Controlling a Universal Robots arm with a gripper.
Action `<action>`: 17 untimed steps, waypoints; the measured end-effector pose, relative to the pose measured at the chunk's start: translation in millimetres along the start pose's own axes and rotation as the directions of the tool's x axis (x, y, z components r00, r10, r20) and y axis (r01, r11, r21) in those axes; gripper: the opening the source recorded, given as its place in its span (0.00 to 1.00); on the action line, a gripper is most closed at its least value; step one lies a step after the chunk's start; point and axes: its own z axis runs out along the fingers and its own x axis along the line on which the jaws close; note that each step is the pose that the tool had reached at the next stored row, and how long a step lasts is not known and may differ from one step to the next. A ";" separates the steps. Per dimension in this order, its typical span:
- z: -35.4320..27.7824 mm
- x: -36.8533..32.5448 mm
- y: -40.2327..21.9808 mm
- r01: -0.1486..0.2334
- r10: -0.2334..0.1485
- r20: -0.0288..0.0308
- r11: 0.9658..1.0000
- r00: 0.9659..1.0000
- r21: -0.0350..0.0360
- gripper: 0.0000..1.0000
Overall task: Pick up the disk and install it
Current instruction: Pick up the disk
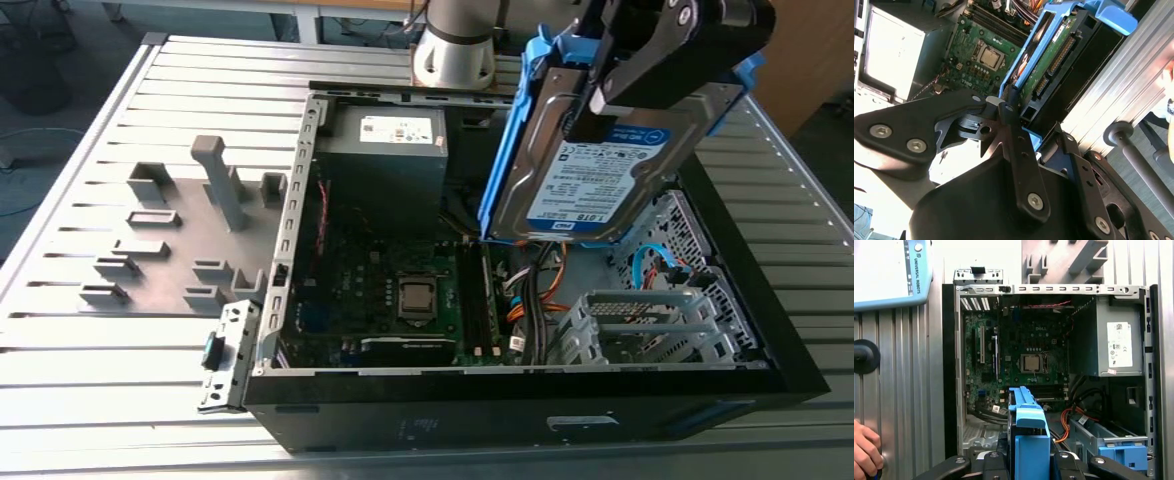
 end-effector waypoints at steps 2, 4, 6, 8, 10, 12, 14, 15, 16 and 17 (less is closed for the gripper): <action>0.0 0.0 -0.8 0.000 0.000 0.000 1.000 1.000 0.000 0.36; -0.1 -0.1 -2.2 0.000 0.000 0.000 1.000 1.000 0.000 0.36; -0.1 -0.2 -3.0 0.000 0.000 0.000 1.000 1.000 0.000 0.36; -0.1 -0.2 -3.8 0.000 0.000 0.000 1.000 1.000 0.000 0.36; -0.1 -0.2 -4.6 0.000 0.000 0.000 1.000 1.000 0.000 0.36; -0.1 -0.3 -5.4 0.000 0.000 0.000 1.000 1.000 0.000 0.36; -0.1 -0.3 -6.4 0.000 0.000 0.000 1.000 1.000 0.000 0.36; -0.2 -0.3 -7.0 0.000 0.000 0.000 1.000 1.000 0.000 0.36; -0.2 -0.4 -7.5 0.000 0.000 0.000 1.000 1.000 0.000 0.36; -0.2 -0.4 -8.0 0.000 0.000 0.000 1.000 1.000 0.000 0.36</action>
